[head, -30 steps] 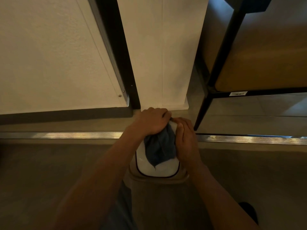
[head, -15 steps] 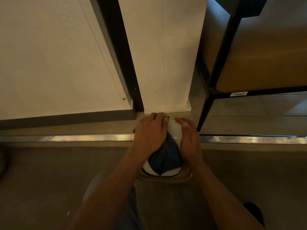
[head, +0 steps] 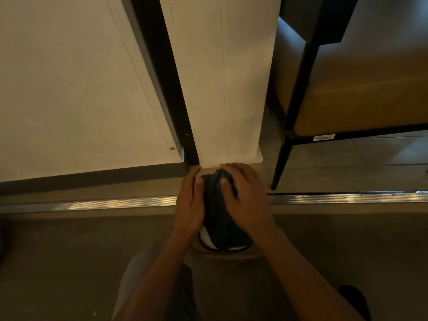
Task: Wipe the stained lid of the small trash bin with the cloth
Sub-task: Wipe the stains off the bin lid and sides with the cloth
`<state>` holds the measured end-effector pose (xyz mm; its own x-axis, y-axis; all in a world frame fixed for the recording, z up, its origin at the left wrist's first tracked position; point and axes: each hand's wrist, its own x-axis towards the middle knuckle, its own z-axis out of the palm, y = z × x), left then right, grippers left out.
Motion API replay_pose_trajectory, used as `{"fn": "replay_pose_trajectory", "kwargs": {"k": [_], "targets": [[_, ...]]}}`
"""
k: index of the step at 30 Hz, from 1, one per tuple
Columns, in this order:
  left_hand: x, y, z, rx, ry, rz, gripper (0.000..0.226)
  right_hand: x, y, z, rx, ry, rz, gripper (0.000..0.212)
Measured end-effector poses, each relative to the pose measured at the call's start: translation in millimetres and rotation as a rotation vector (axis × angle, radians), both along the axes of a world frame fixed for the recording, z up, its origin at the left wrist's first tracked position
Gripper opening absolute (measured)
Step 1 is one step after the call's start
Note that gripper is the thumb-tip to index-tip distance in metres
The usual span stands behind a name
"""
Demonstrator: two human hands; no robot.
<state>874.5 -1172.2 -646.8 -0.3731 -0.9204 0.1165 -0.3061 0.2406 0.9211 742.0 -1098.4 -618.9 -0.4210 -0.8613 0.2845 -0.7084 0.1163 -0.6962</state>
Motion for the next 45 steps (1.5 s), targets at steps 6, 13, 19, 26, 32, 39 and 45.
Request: {"fn": "replay_pose_trajectory", "kwargs": {"k": [6, 13, 19, 26, 32, 39, 45], "targets": [[4, 9, -2, 0.077, 0.143, -0.027, 0.044, 13, -9, -9, 0.295, 0.4, 0.01, 0.058], [0, 6, -24, 0.037, 0.013, 0.038, 0.039, -4, -16, -13, 0.29, 0.303, -0.072, 0.057], [6, 3, -30, -0.067, -0.101, 0.023, 0.034, -31, -13, -24, 0.198, -0.012, -0.06, 0.04], [-5, -25, -1, -0.241, -0.332, -0.151, 0.06, -46, -22, -11, 0.306, -0.038, -0.117, 0.036], [-14, -11, -7, -0.249, -0.349, -0.108, 0.064, -23, -14, -1, 0.255, 0.225, -0.279, 0.045], [-3, -17, 0, -0.294, -0.479, -0.158, 0.076, 8, -11, -13, 0.315, 0.321, -0.161, 0.049], [-14, -21, 6, -0.296, -0.545, -0.132, 0.081, -6, -19, -12, 0.322, 0.311, -0.139, 0.045]]}}
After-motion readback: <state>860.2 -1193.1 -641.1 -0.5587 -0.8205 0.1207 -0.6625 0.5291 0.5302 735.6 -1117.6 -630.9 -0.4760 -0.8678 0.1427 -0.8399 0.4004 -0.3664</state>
